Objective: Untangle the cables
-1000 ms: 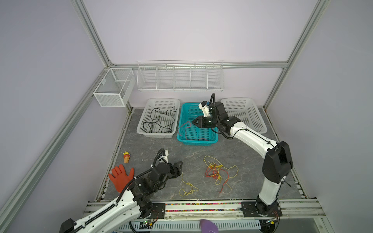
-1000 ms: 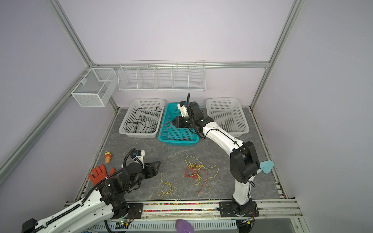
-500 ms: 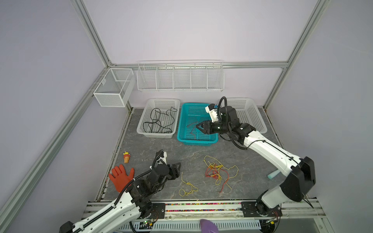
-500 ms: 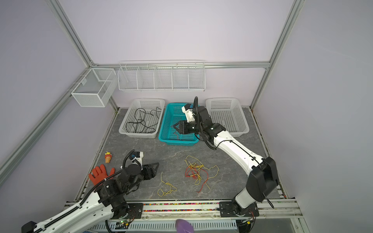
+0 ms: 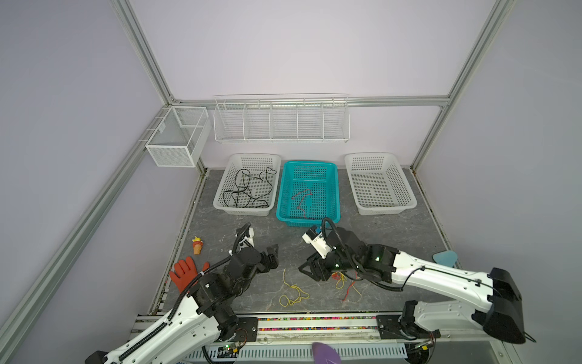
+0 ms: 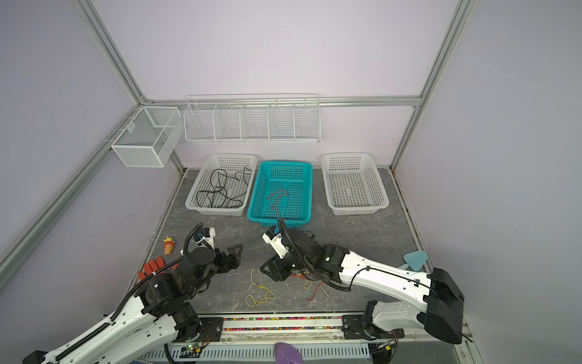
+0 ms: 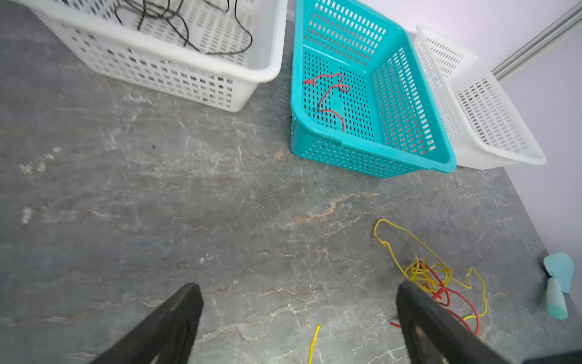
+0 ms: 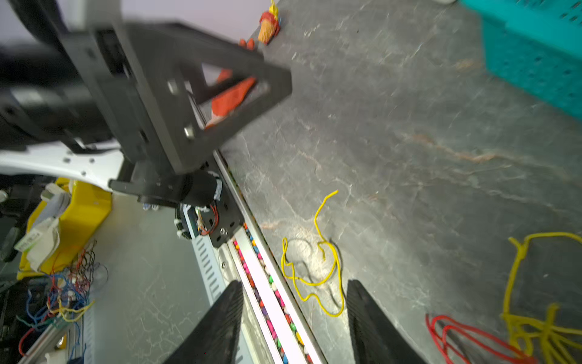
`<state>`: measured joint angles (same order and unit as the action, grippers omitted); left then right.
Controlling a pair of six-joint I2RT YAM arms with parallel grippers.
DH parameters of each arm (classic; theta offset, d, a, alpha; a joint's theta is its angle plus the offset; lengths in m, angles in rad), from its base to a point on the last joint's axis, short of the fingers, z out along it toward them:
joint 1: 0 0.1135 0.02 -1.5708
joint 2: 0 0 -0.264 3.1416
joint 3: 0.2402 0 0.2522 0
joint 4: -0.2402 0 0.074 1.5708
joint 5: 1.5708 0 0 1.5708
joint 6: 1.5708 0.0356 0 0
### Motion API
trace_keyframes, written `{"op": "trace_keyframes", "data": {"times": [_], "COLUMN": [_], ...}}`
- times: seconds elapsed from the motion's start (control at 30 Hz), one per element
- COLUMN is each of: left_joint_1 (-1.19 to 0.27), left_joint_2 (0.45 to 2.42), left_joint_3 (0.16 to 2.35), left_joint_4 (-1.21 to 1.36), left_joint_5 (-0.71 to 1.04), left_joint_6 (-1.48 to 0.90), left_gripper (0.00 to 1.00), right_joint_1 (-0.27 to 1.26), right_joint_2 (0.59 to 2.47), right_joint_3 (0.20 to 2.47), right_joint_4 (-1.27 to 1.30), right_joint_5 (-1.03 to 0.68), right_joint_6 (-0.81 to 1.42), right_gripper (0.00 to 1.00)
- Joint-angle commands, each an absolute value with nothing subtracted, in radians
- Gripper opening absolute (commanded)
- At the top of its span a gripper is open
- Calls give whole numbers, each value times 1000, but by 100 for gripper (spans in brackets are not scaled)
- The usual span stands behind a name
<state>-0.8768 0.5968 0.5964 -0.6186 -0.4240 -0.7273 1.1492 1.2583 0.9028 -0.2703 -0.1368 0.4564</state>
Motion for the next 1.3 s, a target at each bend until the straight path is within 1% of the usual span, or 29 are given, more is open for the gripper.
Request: {"op": "trace_keyframes", "data": {"times": [0.0,0.1,0.17,0.33,0.47,0.57,0.7,0.77,0.97,1.13,1.27], "left_joint_1": [-869,-869,-870,-857,-823,-797,-788,-787,-787,-786,-786], "left_joint_2": [595,583,581,608,589,562,543,539,553,557,555], "left_joint_3": [668,725,769,848,819,765,750,742,739,738,736], "left_joint_4": [-747,-792,-817,-889,-816,-760,-746,-742,-738,-733,-728], "left_joint_5": [-516,-544,-578,-776,-845,-847,-840,-841,-830,-824,-823], "left_joint_6": [-785,-795,-753,-645,-506,-471,-468,-459,-452,-446,-433], "left_gripper": [99,99,99,99,99,99,99,99,99,99,99], "right_joint_1": [1240,1318,1347,1388,1396,1396,1396,1396,1395,1396,1397], "right_joint_2": [1294,1360,1415,1544,1622,1667,1706,1723,1763,1787,1789], "right_joint_3": [885,894,908,964,989,1009,1026,1029,1032,1037,1046], "right_joint_4": [-221,-201,-190,-167,-146,-141,-152,-161,-165,-177,-206], "right_joint_5": [-43,4,11,-9,-14,-20,-1,8,10,25,50], "right_joint_6": [471,462,458,459,469,474,486,492,506,521,523], "right_gripper": [56,55,55,53,51,48,43,38,31,31,33]}}
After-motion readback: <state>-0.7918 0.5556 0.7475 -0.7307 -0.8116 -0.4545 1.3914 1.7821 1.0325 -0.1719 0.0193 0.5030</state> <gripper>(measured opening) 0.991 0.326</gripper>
